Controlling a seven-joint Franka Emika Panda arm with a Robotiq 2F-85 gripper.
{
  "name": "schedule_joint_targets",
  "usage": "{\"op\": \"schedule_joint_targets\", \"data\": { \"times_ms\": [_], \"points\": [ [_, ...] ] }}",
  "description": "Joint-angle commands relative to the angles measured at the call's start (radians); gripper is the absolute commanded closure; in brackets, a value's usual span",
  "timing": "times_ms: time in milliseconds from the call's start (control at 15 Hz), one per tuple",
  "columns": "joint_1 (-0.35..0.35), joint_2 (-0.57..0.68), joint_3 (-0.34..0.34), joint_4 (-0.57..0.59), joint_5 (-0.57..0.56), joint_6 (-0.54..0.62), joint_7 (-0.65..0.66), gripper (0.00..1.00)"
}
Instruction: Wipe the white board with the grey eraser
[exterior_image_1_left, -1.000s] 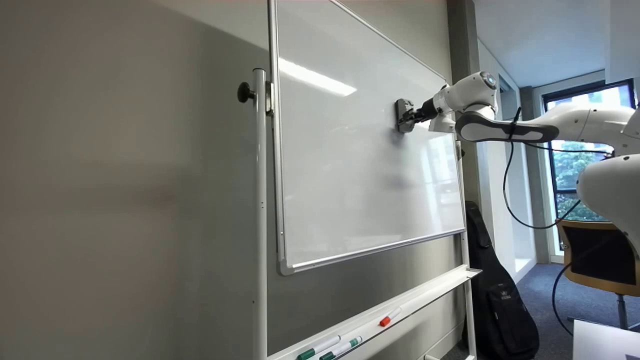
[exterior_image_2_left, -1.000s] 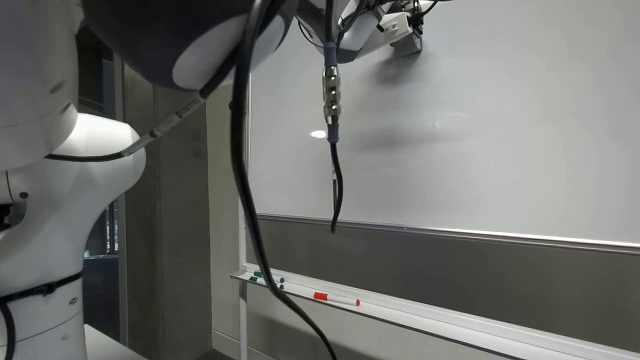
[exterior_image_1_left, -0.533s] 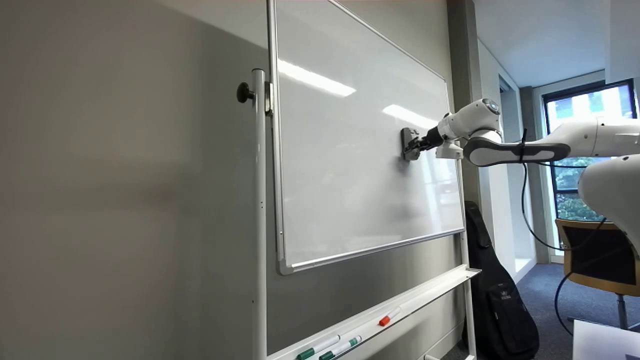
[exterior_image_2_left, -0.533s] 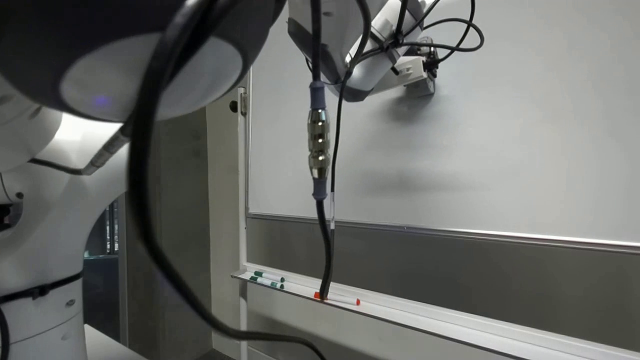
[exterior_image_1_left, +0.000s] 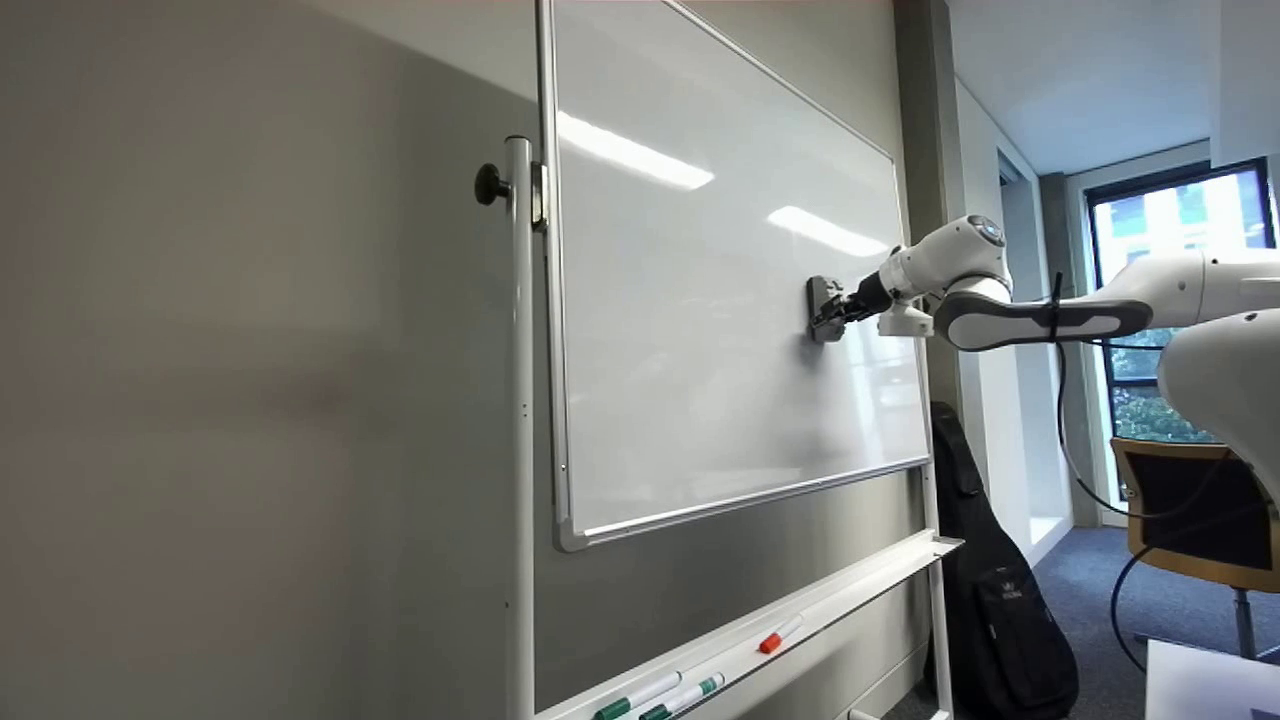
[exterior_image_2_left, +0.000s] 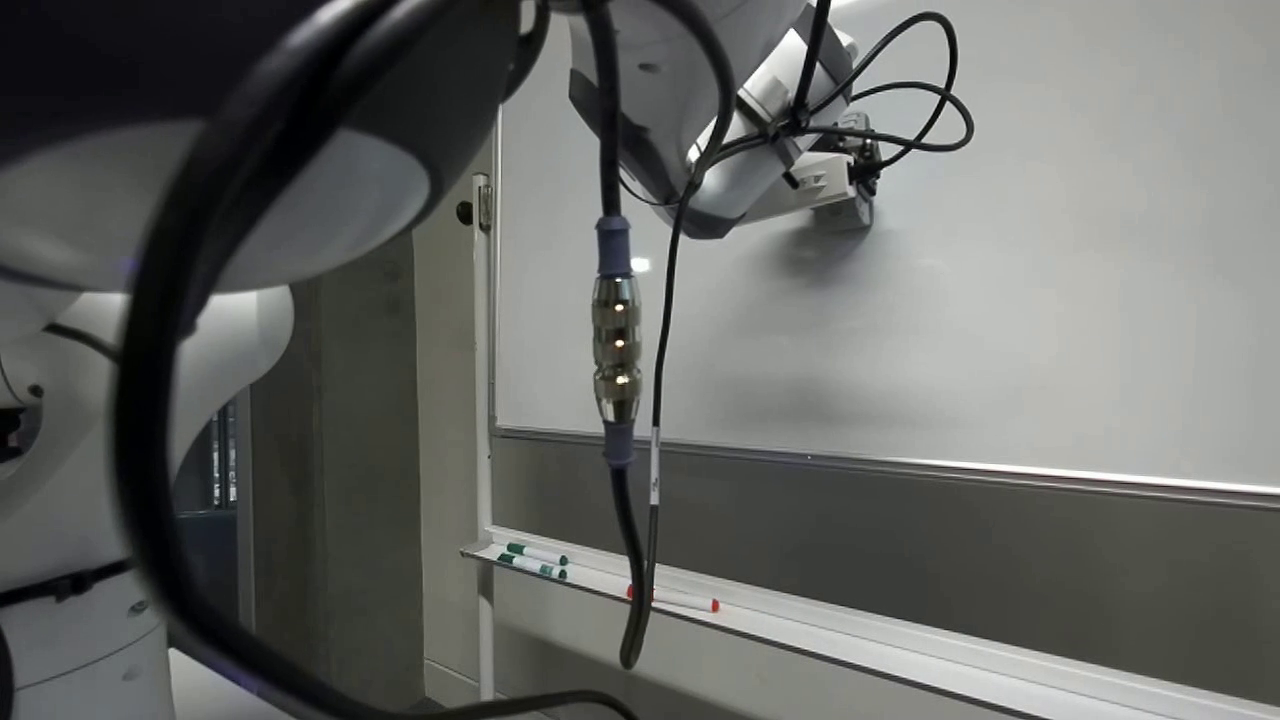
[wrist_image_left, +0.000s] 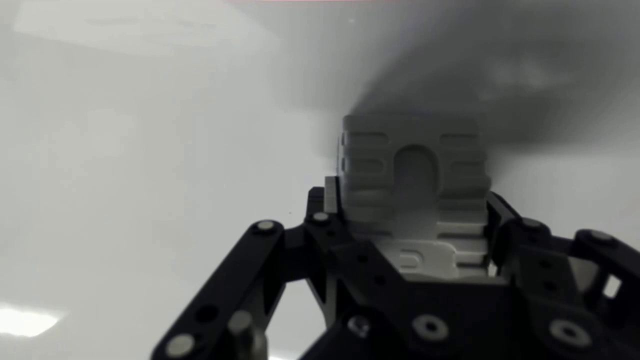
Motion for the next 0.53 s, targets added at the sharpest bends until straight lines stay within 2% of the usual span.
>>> {"op": "schedule_joint_targets", "data": {
  "times_ms": [0, 467],
  "points": [
    [0.111, 0.038, -0.015, 0.018, -0.015, -0.041, 0.043, 0.62],
    [0.149, 0.089, 0.083, 0.072, 0.023, -0.122, 0.019, 0.62]
  ]
}}
